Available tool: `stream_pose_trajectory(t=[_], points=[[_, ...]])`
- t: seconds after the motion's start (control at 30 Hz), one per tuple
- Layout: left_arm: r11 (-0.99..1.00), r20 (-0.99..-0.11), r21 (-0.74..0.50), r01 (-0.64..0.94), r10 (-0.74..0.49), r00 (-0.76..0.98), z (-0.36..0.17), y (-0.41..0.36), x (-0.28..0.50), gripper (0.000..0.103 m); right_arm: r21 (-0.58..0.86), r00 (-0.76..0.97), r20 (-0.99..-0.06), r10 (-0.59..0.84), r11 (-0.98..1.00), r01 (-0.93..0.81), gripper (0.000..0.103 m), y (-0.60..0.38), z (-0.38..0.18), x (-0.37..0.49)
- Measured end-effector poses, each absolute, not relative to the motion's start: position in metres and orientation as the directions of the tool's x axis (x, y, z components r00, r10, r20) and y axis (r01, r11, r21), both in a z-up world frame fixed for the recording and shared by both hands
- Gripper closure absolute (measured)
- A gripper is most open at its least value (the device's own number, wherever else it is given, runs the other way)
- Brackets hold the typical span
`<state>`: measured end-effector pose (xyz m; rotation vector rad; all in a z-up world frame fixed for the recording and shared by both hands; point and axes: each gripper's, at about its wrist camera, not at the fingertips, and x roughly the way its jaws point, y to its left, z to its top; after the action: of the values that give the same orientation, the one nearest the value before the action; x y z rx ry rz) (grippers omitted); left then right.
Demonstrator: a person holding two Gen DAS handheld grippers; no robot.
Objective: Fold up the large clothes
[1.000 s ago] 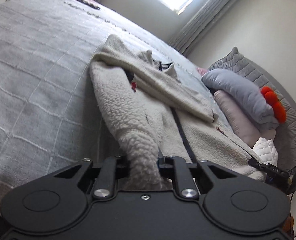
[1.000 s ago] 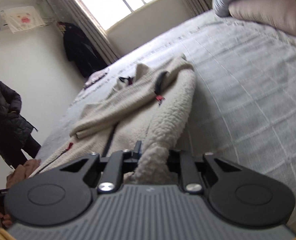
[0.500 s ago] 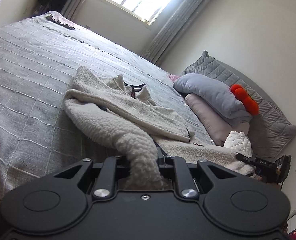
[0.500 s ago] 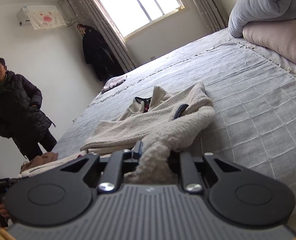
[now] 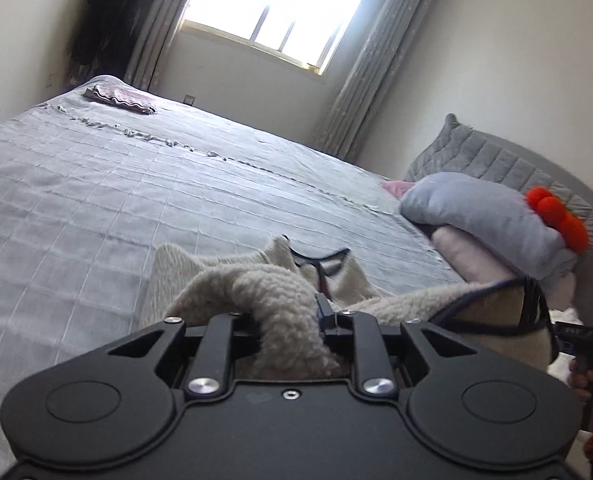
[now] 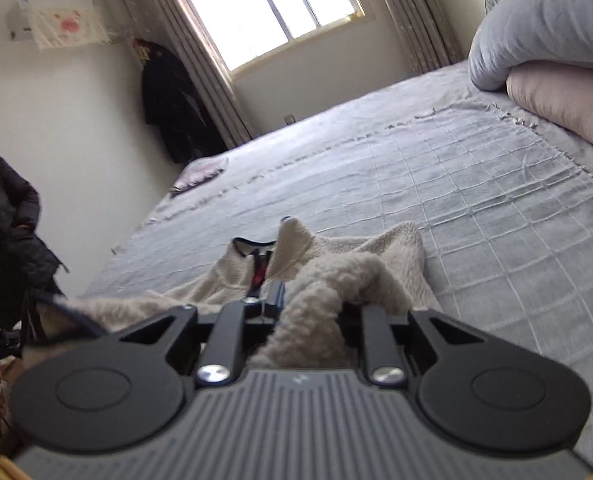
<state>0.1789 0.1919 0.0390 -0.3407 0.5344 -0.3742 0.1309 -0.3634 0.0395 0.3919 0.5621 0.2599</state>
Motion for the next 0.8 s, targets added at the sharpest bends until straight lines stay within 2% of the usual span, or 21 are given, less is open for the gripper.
stream_pose_trajectory(t=[0.17, 0.23, 0.3, 0.37, 0.6, 0.67, 0.7, 0.77, 0.8], points=[[0.909, -0.539, -0.356, 0.216, -0.389, 0.747, -0.016, 0.172, 0.275, 0.076, 0.465, 0.754, -0.574, 0.319, 0.885, -0.021, 0.082, -0.359, 0.004, 0.224], [0.915, -0.613, -0.365, 0.172, -0.375, 0.695, -0.038, 0.167, 0.305, 0.076, 0.482, 0.702, -0.638, 0.315, 0.875, 0.046, 0.080, -0.360, -0.019, 0.256], [0.916, -0.652, -0.379, 0.133, -0.366, 0.664, -0.057, 0.166, 0.325, 0.075, 0.461, 0.648, -0.698, 0.305, 0.884, 0.081, 0.080, -0.359, -0.039, 0.279], [0.903, -0.652, -0.409, 0.129, -0.388, 0.651, -0.067, 0.169, 0.337, 0.075, 0.413, 0.611, -0.741, 0.280, 0.907, 0.086, 0.080, -0.354, -0.059, 0.295], [0.831, -0.647, -0.540, 0.134, -0.512, 0.565, -0.059, 0.189, 0.343, 0.072, 0.439, 0.583, -0.741, 0.334, 0.898, 0.043, 0.078, -0.360, -0.065, 0.302], [0.804, -0.645, -0.579, 0.134, -0.552, 0.528, -0.049, 0.198, 0.343, 0.066, 0.484, 0.552, -0.737, 0.390, 0.875, 0.028, 0.073, -0.370, -0.057, 0.303], [0.799, -0.644, -0.585, 0.139, -0.562, 0.519, -0.043, 0.202, 0.341, 0.060, 0.509, 0.539, -0.731, 0.418, 0.861, 0.022, 0.069, -0.376, -0.052, 0.302], [0.808, -0.655, -0.570, 0.150, -0.557, 0.511, -0.028, 0.208, 0.334, 0.040, 0.554, 0.522, -0.714, 0.467, 0.832, 0.014, 0.059, -0.385, -0.040, 0.302], [0.830, -0.665, -0.538, 0.149, -0.526, 0.530, -0.020, 0.211, 0.329, 0.015, 0.578, 0.516, -0.701, 0.492, 0.816, 0.007, 0.049, -0.389, -0.033, 0.300]])
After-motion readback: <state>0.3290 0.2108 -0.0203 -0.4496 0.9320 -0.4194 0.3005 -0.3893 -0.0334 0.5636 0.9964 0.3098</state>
